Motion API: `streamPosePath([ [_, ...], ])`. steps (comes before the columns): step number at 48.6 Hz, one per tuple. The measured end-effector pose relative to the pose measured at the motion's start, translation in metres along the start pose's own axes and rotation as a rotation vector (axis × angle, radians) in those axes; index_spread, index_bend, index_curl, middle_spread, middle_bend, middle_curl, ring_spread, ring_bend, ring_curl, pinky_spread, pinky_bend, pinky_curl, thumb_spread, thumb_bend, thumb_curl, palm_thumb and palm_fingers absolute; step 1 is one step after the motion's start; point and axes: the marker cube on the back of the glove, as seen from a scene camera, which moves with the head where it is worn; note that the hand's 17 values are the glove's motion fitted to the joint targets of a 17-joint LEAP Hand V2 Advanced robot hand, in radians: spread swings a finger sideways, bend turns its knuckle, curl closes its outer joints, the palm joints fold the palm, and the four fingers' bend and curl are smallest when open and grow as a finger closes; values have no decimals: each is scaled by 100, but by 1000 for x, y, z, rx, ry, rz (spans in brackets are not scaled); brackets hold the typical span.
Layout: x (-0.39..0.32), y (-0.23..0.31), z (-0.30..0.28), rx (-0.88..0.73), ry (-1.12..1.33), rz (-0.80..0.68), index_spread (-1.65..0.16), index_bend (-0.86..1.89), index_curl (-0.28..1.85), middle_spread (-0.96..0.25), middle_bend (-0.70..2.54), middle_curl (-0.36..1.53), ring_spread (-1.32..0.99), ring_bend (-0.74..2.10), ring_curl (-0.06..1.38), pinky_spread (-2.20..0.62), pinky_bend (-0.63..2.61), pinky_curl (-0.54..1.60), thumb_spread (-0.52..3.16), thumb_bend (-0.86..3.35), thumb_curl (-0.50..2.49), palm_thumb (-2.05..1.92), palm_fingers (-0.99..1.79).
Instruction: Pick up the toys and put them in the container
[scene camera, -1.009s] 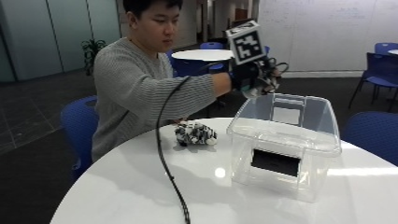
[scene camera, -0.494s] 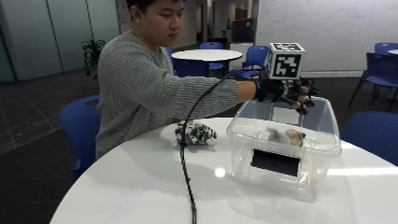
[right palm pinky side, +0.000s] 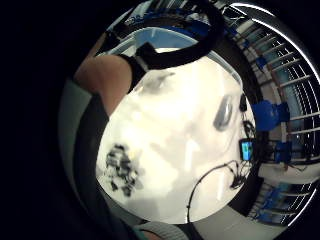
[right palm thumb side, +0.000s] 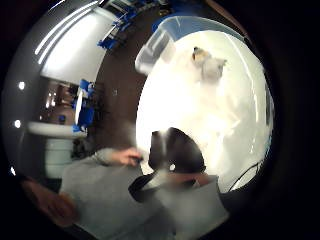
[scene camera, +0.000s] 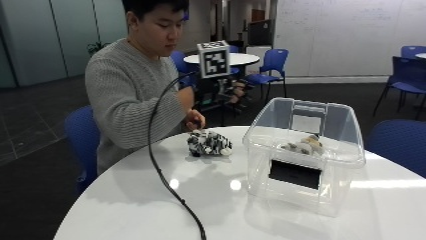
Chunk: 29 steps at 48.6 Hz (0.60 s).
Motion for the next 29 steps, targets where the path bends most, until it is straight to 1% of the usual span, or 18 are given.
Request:
streamPosePath([
  [5,-13,67,16,-30,27,-31,-36,14,24,-16,17,43,-18,81,37,0,125,39,131,-1,50,8,-10],
  [10,-21,96,33,-53,97,24,-36,16,25,-16,18,41,-18,78,35,0,122,38,132,-2,47,7,-7],
  [14,-26,105,43,-55,99,41,-37,16,26,-16,17,40,-17,77,35,1,121,37,133,-1,45,7,-5],
  [21,-31,100,66,-73,106,68,-37,15,26,-16,17,39,-17,76,34,1,119,36,134,-1,42,7,-5],
  [25,-35,97,91,-82,138,70,-37,15,26,-16,17,38,-17,76,33,1,118,35,134,-1,41,7,-4],
  [29,-35,93,121,-119,131,102,-37,15,26,-16,18,38,-17,76,33,1,118,35,134,-1,40,7,-4],
])
